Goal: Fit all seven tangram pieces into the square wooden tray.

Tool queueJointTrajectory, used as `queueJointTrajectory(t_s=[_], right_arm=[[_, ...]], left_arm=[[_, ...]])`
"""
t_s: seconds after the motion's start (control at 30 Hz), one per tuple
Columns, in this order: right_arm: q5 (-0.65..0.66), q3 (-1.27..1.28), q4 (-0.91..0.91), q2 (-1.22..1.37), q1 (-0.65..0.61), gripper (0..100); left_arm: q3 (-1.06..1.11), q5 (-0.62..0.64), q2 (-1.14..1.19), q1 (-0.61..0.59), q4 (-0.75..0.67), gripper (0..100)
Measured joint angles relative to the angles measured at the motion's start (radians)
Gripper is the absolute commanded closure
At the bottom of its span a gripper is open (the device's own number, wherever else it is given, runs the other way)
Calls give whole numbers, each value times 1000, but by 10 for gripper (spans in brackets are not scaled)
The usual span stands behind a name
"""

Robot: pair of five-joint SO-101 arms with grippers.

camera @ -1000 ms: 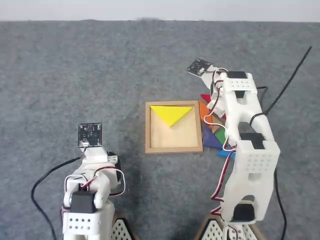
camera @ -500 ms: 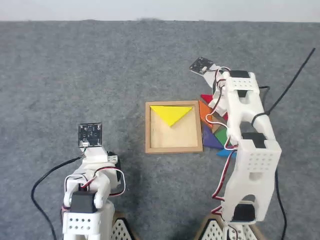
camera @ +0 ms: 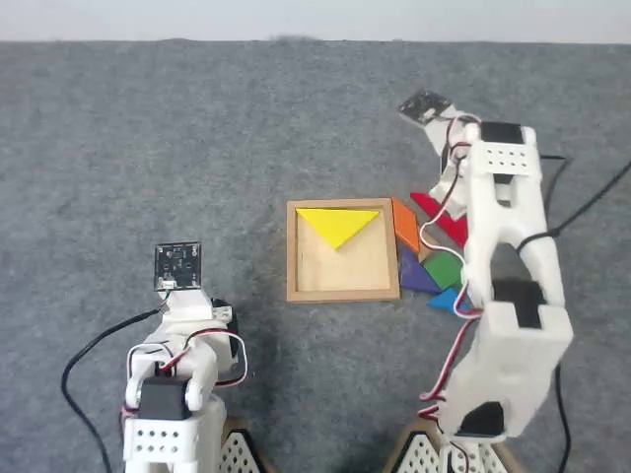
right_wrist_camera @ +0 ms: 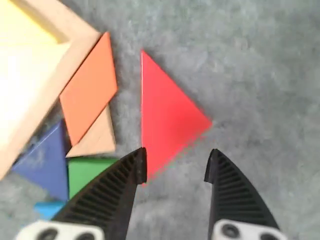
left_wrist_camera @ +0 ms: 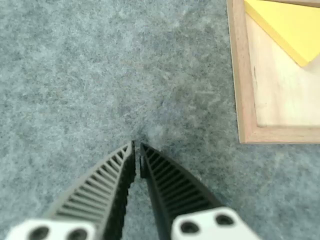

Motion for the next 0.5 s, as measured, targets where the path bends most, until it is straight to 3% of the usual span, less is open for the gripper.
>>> queueJointTrajectory(t_s=[0.23, 0.5], right_arm=[[-3, 0, 21, -38, -31, 624], [23, 0, -98, 175, -35, 619]], left_arm=[[0, 0, 0, 0, 0, 986], [0, 0, 0, 0, 0, 986]])
